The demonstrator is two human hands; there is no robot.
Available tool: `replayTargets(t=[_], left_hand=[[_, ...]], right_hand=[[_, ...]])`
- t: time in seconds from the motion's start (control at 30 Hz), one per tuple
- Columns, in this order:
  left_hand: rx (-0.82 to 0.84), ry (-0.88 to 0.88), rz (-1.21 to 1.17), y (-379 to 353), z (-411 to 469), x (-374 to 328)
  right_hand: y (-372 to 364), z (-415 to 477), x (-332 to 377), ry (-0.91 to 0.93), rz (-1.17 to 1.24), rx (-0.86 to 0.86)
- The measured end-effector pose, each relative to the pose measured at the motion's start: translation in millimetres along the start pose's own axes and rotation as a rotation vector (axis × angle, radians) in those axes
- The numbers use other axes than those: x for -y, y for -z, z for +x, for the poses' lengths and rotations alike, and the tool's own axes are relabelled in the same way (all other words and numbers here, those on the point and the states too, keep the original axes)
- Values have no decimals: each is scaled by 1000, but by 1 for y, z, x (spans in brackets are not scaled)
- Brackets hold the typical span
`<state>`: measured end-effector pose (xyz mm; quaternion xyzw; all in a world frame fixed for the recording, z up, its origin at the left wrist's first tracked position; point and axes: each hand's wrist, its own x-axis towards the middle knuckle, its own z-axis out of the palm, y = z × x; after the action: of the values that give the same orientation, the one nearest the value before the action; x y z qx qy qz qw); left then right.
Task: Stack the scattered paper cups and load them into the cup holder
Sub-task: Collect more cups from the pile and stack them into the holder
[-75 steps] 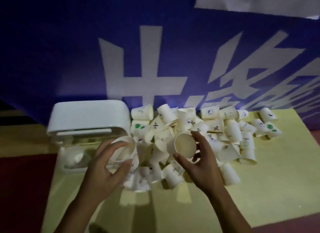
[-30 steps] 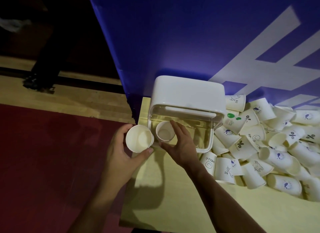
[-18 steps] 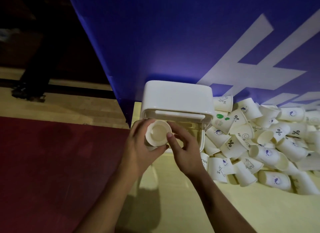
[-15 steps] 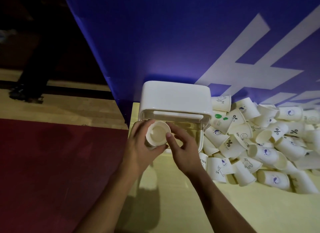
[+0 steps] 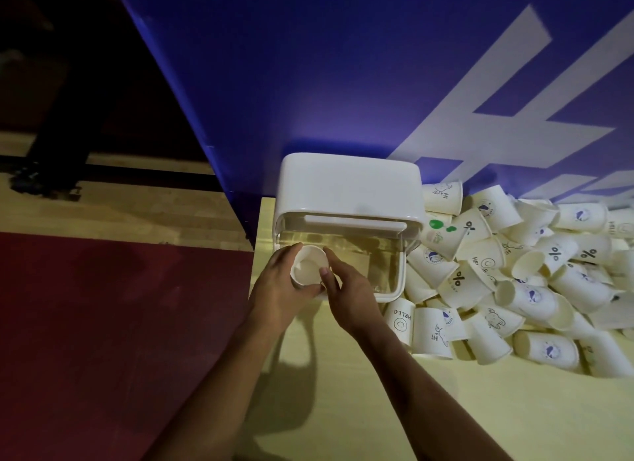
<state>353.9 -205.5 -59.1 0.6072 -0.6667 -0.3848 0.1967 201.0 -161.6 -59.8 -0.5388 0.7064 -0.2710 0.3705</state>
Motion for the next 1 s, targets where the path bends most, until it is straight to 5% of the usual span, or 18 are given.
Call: replayTargets(t=[0.4,0.6,1.0], left_hand=[[60,83,-25,2,0,-9],[-92,-1,-27,13,-53,-33],[196,-415,83,-105,-22,-248]], right_hand=[[8,-2,5,-88,30,31],[61,-38,-8,-122,78,-42],[277,-132,-108,-306,95,-453]])
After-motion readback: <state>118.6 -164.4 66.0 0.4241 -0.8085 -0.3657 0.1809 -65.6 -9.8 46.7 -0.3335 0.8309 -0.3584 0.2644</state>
